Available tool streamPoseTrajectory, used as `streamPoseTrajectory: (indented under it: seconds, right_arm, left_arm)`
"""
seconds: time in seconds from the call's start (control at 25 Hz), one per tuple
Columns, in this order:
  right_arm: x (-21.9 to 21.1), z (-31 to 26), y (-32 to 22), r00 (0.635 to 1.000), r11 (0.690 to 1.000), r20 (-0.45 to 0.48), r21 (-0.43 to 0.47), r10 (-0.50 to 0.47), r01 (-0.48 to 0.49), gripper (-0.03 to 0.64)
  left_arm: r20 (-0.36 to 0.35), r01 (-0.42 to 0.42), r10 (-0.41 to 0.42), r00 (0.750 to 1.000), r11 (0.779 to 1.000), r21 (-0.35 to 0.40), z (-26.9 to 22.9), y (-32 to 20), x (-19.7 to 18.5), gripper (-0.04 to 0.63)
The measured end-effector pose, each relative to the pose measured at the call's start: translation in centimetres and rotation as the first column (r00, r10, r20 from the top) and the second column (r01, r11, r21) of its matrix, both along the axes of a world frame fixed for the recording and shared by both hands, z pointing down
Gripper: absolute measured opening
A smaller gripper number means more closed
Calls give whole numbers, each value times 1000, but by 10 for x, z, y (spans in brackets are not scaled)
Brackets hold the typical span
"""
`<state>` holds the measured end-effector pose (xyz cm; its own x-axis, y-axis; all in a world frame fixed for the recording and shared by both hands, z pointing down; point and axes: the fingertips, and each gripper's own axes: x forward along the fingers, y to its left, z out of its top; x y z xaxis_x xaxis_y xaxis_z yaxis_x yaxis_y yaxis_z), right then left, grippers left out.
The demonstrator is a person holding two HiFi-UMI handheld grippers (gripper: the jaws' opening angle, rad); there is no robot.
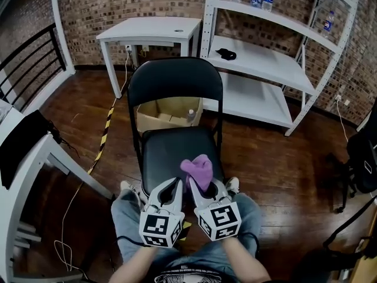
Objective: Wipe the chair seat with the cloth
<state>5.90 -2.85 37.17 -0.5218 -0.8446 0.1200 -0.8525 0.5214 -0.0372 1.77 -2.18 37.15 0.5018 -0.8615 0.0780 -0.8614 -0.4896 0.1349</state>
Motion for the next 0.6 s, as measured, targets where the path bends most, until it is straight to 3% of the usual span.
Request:
streamPoseTrajectory:
  seconds: [0.6]
  right_arm:
    - [0, 0, 4, 1000, 1000, 6, 7, 7, -7, 46]
  left_arm:
    - [3, -8, 8, 1000, 1000, 3, 2, 4, 3, 5]
